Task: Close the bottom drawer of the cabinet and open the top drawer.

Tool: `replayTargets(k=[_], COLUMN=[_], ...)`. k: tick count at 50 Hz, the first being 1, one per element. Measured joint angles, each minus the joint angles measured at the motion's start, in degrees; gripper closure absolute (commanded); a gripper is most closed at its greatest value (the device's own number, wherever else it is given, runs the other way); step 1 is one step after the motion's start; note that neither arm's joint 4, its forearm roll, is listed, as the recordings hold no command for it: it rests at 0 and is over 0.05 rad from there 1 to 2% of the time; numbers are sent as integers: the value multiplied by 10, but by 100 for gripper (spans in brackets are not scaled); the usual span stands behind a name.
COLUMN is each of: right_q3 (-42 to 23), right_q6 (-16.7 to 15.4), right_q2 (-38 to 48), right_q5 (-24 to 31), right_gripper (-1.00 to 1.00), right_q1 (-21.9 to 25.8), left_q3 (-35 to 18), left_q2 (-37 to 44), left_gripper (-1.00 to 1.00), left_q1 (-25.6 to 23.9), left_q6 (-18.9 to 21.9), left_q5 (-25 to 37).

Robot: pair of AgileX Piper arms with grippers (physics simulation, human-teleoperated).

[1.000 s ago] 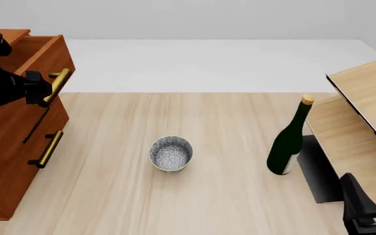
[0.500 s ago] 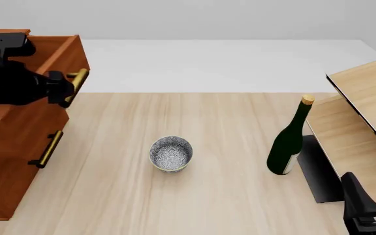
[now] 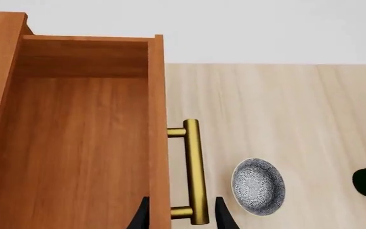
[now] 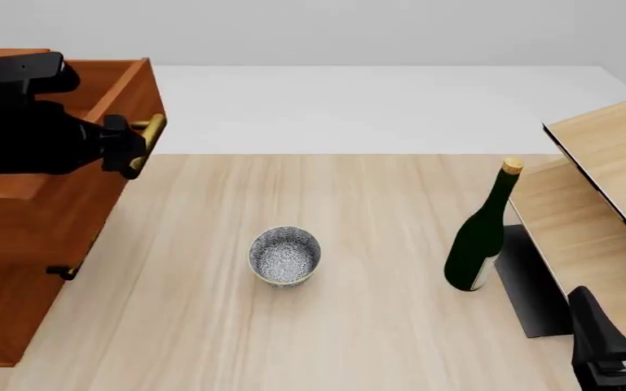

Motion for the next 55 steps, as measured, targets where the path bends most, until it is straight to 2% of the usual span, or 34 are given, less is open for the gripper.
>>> replayTargets(k=[15,35,55], right_q3=[0,0,0], right_q6=[0,0,-1], right_q2=[3,5,3], right_q5=[-3,-5,-3], right_gripper=[-100,-100,-100], right_q1=[0,0,1], left_q3=[1,6,11], left_q2=[2,2,2], left_gripper=[-100,-100,-100], left_q1=[-24,-58,-77], left_q6=[-26,-88,-123], left_q5=[-10,-32,-49])
